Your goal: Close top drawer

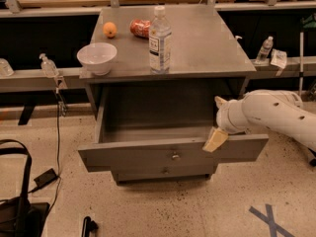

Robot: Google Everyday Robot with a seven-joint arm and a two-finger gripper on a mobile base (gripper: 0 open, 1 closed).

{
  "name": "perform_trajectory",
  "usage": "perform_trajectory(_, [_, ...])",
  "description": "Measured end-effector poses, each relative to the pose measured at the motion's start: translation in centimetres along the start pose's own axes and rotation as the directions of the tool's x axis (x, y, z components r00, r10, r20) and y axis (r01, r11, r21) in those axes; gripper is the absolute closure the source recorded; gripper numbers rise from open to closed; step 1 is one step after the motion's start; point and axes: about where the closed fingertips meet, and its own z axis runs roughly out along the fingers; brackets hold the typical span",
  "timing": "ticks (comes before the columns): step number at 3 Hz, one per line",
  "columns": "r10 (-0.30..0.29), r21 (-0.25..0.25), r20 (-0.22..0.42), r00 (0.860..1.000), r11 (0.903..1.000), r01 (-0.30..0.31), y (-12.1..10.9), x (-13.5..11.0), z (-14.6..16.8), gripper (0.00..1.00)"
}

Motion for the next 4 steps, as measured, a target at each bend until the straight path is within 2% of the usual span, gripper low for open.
perform_trajectory(2, [0.000, 0.000, 0.000, 1.000, 1.0000, 0.000, 0.0, 0.0, 0.0, 0.00])
perform_trajectory(3, [-0.006, -0.004, 0.000, 1.000, 1.0000, 0.006, -1.2, -0.6, 1.0, 0.18])
perform_trajectory(4, [-0.008, -0.007, -0.001, 1.000, 0.9999, 0.008, -1.5, -0.8, 1.3, 0.48])
